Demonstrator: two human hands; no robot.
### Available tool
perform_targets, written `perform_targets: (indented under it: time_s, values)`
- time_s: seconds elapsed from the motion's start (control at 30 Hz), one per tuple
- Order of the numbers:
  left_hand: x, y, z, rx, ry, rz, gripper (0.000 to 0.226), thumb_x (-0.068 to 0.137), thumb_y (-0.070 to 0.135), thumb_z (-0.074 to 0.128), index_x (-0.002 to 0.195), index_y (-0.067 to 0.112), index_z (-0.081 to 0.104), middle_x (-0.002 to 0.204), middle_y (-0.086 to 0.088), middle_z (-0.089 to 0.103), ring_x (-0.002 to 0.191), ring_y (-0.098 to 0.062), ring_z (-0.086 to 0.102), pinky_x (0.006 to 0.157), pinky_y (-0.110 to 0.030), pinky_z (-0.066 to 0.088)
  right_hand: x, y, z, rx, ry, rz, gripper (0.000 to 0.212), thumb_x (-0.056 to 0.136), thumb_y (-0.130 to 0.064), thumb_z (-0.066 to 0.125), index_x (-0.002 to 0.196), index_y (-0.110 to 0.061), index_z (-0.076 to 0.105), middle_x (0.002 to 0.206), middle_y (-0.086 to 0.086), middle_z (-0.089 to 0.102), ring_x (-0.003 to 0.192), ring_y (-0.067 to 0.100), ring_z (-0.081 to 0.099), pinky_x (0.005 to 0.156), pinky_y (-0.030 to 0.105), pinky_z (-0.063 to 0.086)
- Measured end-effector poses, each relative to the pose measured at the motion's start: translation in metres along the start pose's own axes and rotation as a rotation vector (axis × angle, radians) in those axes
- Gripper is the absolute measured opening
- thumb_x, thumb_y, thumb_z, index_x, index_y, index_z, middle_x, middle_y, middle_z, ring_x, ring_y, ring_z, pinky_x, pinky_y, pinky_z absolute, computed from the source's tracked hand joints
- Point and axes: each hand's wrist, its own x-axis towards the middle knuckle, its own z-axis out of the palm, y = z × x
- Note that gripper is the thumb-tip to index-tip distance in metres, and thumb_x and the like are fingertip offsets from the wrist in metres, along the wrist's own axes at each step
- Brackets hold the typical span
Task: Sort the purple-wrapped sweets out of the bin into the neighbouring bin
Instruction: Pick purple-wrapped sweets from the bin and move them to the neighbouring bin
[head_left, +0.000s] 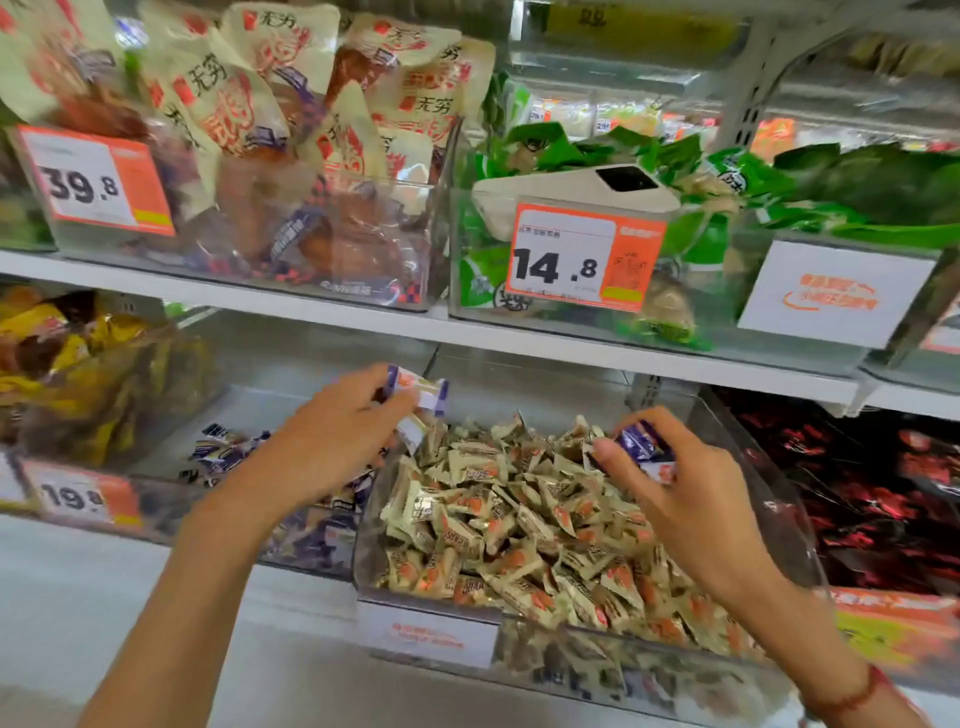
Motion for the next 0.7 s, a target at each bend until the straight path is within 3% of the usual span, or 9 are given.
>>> perform_targets:
  time_s: [0.13, 0.2, 0.3, 0.43, 0.5, 0.6, 0.7]
  values:
    - [0.004, -0.046, -0.034, 0.275, 0.453, -0.153, 0.026, 0.100, 0.030, 0.035, 0.084, 0.011, 0.039, 0.071, -0.010, 0.049, 0.068, -0.029, 0.048, 0.058, -0.039, 0.030, 0.029, -0.069, 0.056, 0.258, -0.250, -0.102, 0.039, 0.084, -0.059, 0.050, 0.090, -0.021, 0.055, 0.065, -0.003, 0.059, 0.053, 0.015, 0.051, 0.052, 0.038, 0.041]
    - [0.006, -0.068, -0.039, 0.353, 0.653, -0.147, 0.023, 0.100, 0.029, 0.035, 0.088, 0.010, 0.039, 0.074, -0.010, 0.047, 0.071, -0.031, 0.045, 0.061, -0.038, 0.031, 0.051, -0.099, 0.089, 0.310, -0.358, -0.147, 0.036, 0.089, -0.052, 0.055, 0.093, -0.017, 0.054, 0.072, 0.000, 0.059, 0.060, 0.019, 0.052, 0.058, 0.039, 0.041]
    - [0.010, -0.092, -0.038, 0.451, 0.779, -0.019, 0.022, 0.100, 0.029, 0.037, 0.087, 0.012, 0.039, 0.081, -0.006, 0.043, 0.078, -0.024, 0.040, 0.060, -0.038, 0.033, 0.082, -0.126, 0.138, 0.100, -0.434, -0.261, 0.036, 0.093, -0.047, 0.056, 0.107, -0.014, 0.053, 0.088, 0.003, 0.063, 0.077, 0.025, 0.057, 0.060, 0.034, 0.036]
    - [0.010, -0.113, -0.032, 0.540, 0.710, 0.033, 0.026, 0.101, 0.028, 0.037, 0.096, 0.006, 0.049, 0.093, -0.014, 0.049, 0.086, -0.029, 0.044, 0.067, -0.044, 0.039, 0.105, -0.135, 0.182, -0.179, -0.570, -0.296, 0.042, 0.094, -0.036, 0.057, 0.126, -0.012, 0.045, 0.122, 0.013, 0.059, 0.108, 0.034, 0.055, 0.071, 0.034, 0.038]
    - [0.012, -0.125, -0.026, 0.495, 0.523, -0.018, 0.028, 0.101, 0.027, 0.034, 0.110, 0.007, 0.052, 0.108, -0.015, 0.052, 0.095, -0.033, 0.050, 0.074, -0.045, 0.042, 0.109, -0.135, 0.192, -0.238, -0.757, -0.266, 0.052, 0.092, -0.030, 0.060, 0.135, -0.013, 0.036, 0.135, 0.014, 0.046, 0.121, 0.036, 0.046, 0.089, 0.041, 0.040]
    - [0.015, -0.134, -0.020, 0.402, 0.129, -0.118, 0.040, 0.102, 0.015, 0.034, 0.142, 0.018, 0.038, 0.145, -0.009, 0.039, 0.117, -0.036, 0.050, 0.089, -0.048, 0.045, 0.110, -0.134, 0.189, -0.355, -0.965, -0.226, 0.068, 0.093, -0.025, 0.056, 0.150, -0.020, 0.019, 0.153, 0.011, 0.023, 0.138, 0.034, 0.027, 0.112, 0.051, 0.020]
    - [0.017, -0.132, -0.025, 0.393, 0.006, -0.146, 0.042, 0.100, 0.011, 0.039, 0.140, 0.023, 0.043, 0.142, -0.008, 0.048, 0.114, -0.033, 0.055, 0.090, -0.046, 0.047, 0.101, -0.129, 0.163, -0.323, -0.906, -0.305, 0.055, 0.096, -0.020, 0.047, 0.148, -0.026, 0.030, 0.154, 0.007, 0.028, 0.139, 0.032, 0.029, 0.115, 0.054, 0.014]
